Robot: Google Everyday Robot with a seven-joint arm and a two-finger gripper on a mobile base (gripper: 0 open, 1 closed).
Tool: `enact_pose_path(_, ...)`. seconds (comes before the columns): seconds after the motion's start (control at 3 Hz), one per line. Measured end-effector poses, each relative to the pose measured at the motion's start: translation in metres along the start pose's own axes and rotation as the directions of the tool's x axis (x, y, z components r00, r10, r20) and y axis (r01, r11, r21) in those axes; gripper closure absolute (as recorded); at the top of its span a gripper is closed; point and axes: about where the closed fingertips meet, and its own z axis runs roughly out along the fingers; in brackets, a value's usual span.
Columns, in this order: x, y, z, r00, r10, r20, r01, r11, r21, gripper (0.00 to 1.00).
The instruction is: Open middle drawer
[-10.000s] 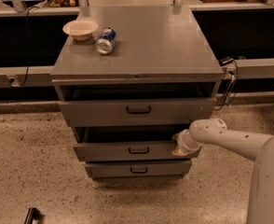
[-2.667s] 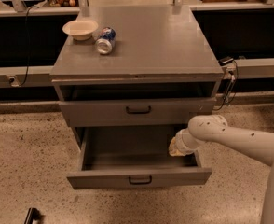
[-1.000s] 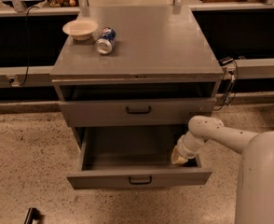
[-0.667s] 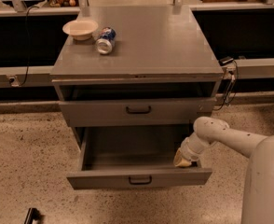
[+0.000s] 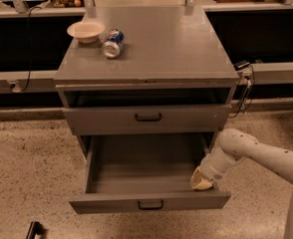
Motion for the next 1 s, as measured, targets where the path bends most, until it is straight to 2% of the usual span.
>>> enact_pose_path(0.33, -0.021, 0.026, -0.006, 0.996, -0.030, 0.087, 0.036, 0.9973, -0.065, 1.00)
enact_pose_path(0.67, -0.052, 0.055, -0.013, 0.980, -0.076, 0.186, 0.102, 0.9858, -0.134, 1.00)
enact_pose_path(1.0, -0.077, 0.067, -0.030, 0.964, -0.122, 0.236, 0.155, 0.9800, -0.125, 1.00)
